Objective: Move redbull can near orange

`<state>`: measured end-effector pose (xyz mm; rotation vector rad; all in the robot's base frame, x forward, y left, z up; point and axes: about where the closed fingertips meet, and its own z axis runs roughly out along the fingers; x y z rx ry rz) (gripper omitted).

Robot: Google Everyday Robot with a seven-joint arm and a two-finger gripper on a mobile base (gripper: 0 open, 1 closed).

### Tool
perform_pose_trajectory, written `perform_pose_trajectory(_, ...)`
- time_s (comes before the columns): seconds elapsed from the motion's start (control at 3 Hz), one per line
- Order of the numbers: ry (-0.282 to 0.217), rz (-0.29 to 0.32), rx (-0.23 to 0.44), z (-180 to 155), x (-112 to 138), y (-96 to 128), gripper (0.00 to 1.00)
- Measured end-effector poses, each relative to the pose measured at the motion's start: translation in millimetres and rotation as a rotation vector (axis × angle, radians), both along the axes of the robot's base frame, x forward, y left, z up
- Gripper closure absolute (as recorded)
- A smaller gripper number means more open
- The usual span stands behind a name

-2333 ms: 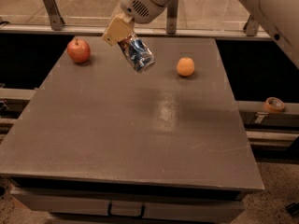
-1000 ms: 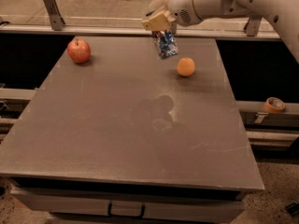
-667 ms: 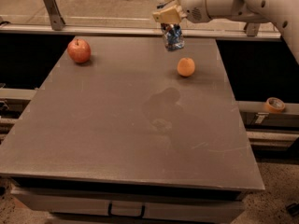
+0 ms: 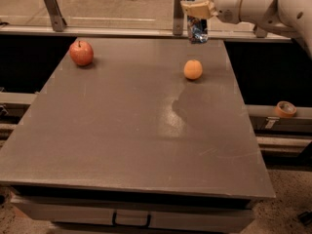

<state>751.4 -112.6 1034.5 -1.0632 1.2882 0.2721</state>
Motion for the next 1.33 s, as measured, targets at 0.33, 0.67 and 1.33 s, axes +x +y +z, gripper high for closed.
perform_pose_trajectory(0.33,-0.03,0.005,-0.017,0,1,0,1.0)
perform_pose_trajectory(0.67,-0.037,0.005,0.02,-6,0,6,1.0)
perform_pose_trajectory(1.33,-0.18,-0.031,0.093,-19,20,-22,1.0)
